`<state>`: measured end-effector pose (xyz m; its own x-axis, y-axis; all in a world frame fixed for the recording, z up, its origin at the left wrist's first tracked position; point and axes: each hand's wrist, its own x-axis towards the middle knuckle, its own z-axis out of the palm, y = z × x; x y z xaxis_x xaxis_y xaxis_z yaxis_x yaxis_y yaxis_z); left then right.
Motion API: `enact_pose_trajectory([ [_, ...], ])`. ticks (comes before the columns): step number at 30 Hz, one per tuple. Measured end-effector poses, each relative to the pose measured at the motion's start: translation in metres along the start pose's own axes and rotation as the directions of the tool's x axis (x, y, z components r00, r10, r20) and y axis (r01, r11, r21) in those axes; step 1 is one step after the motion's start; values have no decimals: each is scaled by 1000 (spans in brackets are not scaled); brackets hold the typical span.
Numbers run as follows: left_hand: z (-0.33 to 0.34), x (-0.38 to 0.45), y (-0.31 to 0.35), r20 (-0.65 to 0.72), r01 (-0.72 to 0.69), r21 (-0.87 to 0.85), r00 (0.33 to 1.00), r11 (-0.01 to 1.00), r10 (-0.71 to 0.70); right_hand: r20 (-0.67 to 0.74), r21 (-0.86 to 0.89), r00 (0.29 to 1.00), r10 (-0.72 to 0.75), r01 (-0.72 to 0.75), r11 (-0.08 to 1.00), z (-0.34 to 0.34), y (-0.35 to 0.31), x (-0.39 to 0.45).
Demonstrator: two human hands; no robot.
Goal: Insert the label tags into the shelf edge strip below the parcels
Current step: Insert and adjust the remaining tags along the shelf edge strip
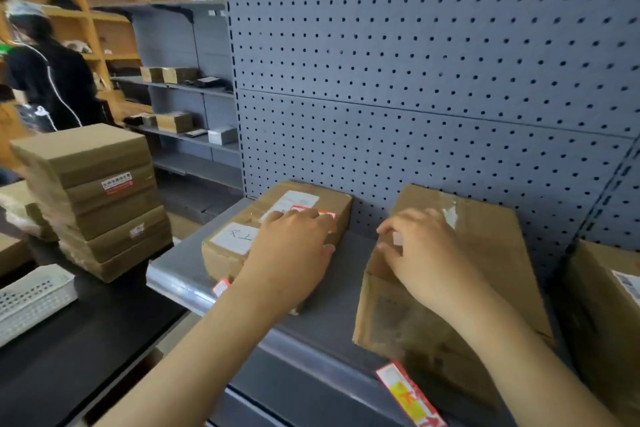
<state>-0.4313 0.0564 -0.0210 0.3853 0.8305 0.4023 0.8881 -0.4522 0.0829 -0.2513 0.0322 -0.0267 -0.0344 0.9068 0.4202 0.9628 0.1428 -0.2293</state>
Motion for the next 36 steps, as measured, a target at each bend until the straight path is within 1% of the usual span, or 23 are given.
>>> enact_pose_trajectory([
  [3, 2, 22, -9, -34, -69, -28, 997, 997, 68, 58, -87, 992, 116, -110, 990, -1, 8, 8],
  [5, 4, 34, -11, -54, -103, -57, 994, 993, 100, 109, -133, 973, 204, -190, 973, -2, 11, 11],
  [7, 6, 41, -11, -51, -122, -106, 992, 987, 117, 164, -172, 951, 264, -236, 956, 0, 12, 11],
  [9, 10, 46, -11, -51, -142, -141, 989, 980, 136, 191, -182, 938, 289, -255, 950, 3, 13, 11],
  [15, 17, 60, -7, -85, -187, -165, 981, 968, 175, 198, -261, 924, 328, -273, 926, 1, 19, 22],
  [17, 18, 62, -5, -97, -188, -183, 980, 965, 172, 154, -251, 933, 325, -281, 926, 1, 17, 21],
  [19, 20, 63, -2, -96, -184, -214, 981, 959, 167, 94, -229, 952, 291, -264, 937, 3, 14, 19],
  [21, 20, 62, 2, -96, -195, -235, 980, 952, 177, 65, -208, 961, 269, -251, 945, 3, 11, 15],
  [25, 20, 57, 10, -113, -253, -248, 966, 935, 232, 37, -175, 967, 251, -241, 955, -4, 10, 6],
  [27, 17, 53, 14, -132, -285, -270, 957, 920, 258, -19, -172, 969, 247, -247, 954, -10, 8, -2],
  [32, 8, 37, 34, -163, -377, -298, 925, 877, 343, -196, -76, 939, 281, -300, 951, -20, 0, -33],
  [36, 1, 22, 63, -181, -486, -294, 874, 823, 452, -295, -57, 899, 324, -355, 933, -34, 2, -63],
])
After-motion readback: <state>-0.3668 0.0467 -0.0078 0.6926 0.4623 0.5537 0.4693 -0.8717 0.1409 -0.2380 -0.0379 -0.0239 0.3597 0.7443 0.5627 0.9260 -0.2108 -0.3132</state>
